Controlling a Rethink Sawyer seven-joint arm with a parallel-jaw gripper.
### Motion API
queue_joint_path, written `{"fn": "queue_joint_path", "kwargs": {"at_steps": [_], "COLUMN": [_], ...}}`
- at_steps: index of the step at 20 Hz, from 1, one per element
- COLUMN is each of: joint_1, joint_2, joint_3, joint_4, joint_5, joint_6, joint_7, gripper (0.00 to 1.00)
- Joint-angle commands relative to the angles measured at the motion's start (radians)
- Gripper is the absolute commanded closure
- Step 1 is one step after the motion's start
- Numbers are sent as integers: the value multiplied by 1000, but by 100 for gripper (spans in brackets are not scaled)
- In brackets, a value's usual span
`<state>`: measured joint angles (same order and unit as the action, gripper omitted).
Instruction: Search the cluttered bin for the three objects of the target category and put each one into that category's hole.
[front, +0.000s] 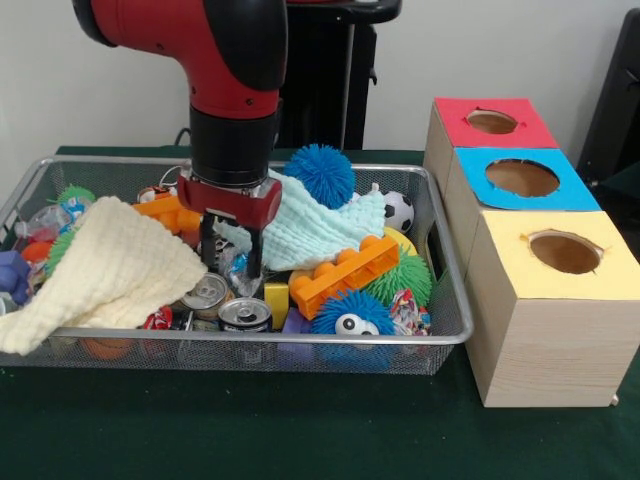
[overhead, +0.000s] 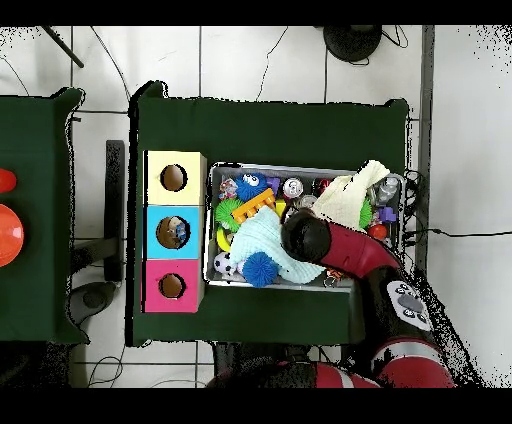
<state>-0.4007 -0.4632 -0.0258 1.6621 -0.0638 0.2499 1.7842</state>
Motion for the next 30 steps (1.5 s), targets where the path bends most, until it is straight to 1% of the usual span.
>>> {"fn": "queue_joint_path", "kwargs": {"at_steps": [1, 4, 7, 9, 11, 15, 19, 21, 25, 26, 29, 30], "joint_1": [-7, 17, 7, 9, 21, 58, 56, 55, 62, 62, 18, 22], "joint_2": [23, 36, 68, 82, 98, 142, 190, 203, 203, 199, 172, 157], "joint_3": [78, 51, 51, 36, 9, -55, -60, -54, -51, -49, -2, -5], "joint_4": [147, 155, 164, 166, 165, 164, 146, 139, 148, 153, 174, 182], "joint_5": [-61, -71, -85, -93, -98, -85, -72, -62, -46, -43, -59, -45], "joint_6": [-98, -136, -186, -204, -220, -321, -419, -446, -476, -490, -459, -429], "joint_7": [117, 130, 133, 137, 142, 177, 184, 185, 187, 185, 183, 181], "gripper": [0, 0, 0, 0, 0, 0, 0, 0, 0, 100, 100, 100]}}
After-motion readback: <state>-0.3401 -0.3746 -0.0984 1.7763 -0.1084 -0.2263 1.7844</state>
